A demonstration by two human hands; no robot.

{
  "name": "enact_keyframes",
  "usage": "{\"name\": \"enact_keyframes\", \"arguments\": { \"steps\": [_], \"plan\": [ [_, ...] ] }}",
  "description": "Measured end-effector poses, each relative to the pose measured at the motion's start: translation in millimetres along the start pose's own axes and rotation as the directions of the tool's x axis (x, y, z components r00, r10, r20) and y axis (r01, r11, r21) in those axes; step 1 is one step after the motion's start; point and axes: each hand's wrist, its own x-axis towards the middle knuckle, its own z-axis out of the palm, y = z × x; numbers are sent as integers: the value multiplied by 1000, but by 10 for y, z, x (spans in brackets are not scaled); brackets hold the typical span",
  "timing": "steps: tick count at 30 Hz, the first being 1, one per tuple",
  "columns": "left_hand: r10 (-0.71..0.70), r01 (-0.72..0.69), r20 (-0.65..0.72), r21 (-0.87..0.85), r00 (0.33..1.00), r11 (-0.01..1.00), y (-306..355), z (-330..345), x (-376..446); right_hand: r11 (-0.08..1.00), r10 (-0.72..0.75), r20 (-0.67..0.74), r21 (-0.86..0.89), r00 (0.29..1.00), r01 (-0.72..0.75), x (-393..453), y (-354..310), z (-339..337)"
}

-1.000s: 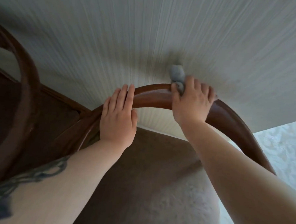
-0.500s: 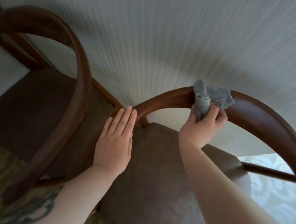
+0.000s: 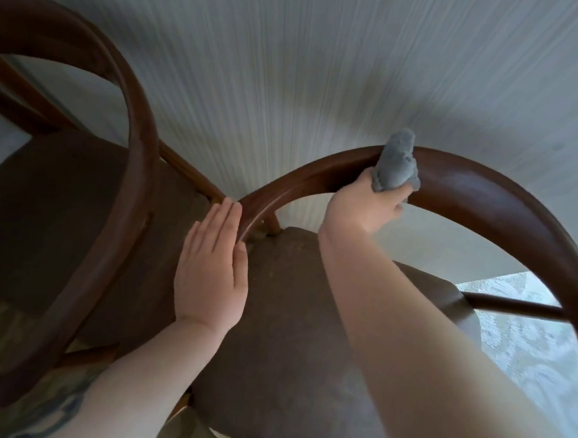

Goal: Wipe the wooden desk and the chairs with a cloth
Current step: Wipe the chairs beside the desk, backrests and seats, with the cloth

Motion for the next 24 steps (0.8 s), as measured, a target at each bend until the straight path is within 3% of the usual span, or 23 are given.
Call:
{"name": "enact_keyframes", "arguments": {
  "steps": [1, 5, 7, 10, 12, 15, 18, 20, 22, 23, 24],
  "plan": [
    [-30, 30, -9, 5, 1000, 1000, 23, 21, -16, 1000, 8, 12, -14, 1000, -8, -58, -46, 29],
    [-89, 89, -9, 55, 996, 995, 246, 109, 30, 977, -139, 325, -111, 936, 184, -388, 118, 17],
    [-28, 27, 33, 28, 999, 999, 399, 129, 202, 992, -71, 334, -71, 940, 100, -186, 68, -47],
    [99, -100, 117, -5, 988, 995, 694, 175, 533, 999, 34, 82, 14, 996, -36, 318, -241, -314],
    [157, -158, 144, -2, 977, 987, 915, 228, 708, 992, 113, -177, 78, 978, -100, 655, -405, -625],
    [236, -239, 184, -5, 954, 971, 1220, 301, 886, 972, 233, -495, 135, 837, -191, 1015, -457, -1196],
    [284, -289, 199, -3, 938, 957, 1471, 367, 983, 952, 306, -615, 179, 727, -249, 1139, -369, -1493],
    [278, -286, 188, 20, 942, 958, 1557, 417, 990, 961, 276, -561, 190, 781, -203, 1114, -311, -1380],
    [287, -297, 173, 33, 942, 954, 1535, 440, 973, 986, 156, -281, 94, 947, -135, 933, -319, -1044],
    [300, -309, 167, 31, 939, 950, 1490, 437, 964, 999, 46, -106, -3, 993, -46, 815, -353, -879],
    [314, -321, 162, 24, 936, 947, 1425, 422, 959, 985, -115, 25, -124, 993, 117, 708, -406, -770]
  ]
}}
